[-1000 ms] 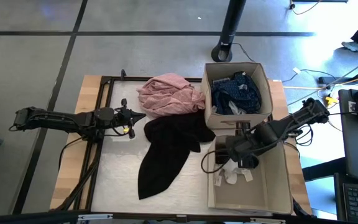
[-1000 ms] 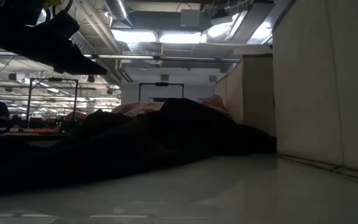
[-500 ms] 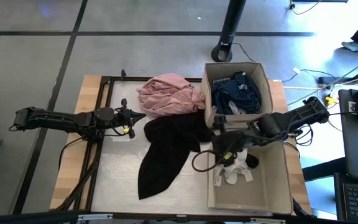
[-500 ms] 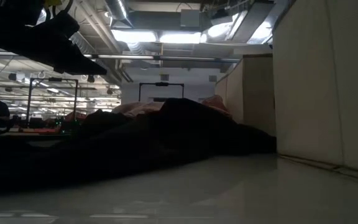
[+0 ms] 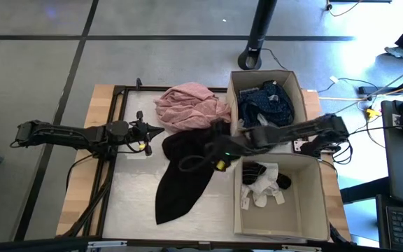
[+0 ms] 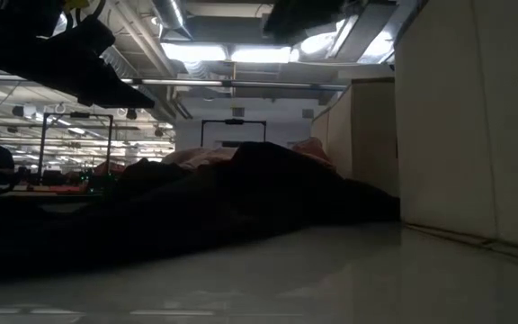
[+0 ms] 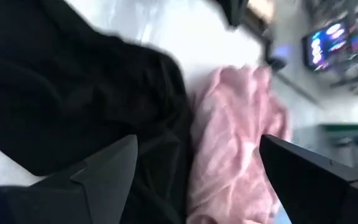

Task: Sort clothes
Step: Put the black shirt into the bottom laundry organizer

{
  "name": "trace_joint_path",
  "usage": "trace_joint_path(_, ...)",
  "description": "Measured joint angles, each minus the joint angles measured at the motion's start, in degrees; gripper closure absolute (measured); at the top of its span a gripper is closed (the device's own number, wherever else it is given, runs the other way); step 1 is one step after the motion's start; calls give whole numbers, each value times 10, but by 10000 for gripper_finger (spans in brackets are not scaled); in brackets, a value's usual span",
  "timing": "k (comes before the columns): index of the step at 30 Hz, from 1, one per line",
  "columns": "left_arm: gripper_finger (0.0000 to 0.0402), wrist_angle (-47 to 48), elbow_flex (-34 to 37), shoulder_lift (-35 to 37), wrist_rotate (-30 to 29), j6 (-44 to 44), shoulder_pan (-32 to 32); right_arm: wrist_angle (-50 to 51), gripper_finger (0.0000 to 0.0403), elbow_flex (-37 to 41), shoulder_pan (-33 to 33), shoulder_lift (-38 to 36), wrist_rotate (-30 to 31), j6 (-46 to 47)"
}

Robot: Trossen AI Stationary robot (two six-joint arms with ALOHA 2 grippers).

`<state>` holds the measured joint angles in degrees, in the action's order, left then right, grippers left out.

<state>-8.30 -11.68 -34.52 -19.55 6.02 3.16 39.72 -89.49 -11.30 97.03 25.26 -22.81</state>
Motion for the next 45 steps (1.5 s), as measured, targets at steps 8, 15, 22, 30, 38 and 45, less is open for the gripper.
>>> trace_joint_path(8,396,2,0,0,0,0,0,-12,64,0,62,104,-97,-1)
trace_joint_path(15,396,3,0,0,0,3,0,-38,64,0,96,179,-147,-1)
trace_joint_path(22,396,2,0,0,0,4,0,-101,64,0,110,241,-195,-1)
trace_joint_path(30,396,3,0,0,0,4,0,-115,64,-3,110,293,-200,1)
trace_joint_path(38,396,3,0,0,0,4,0,-111,169,-3,110,301,-213,1)
trace_joint_path(45,396,3,0,0,0,4,0,-112,361,7,108,301,-218,-8)
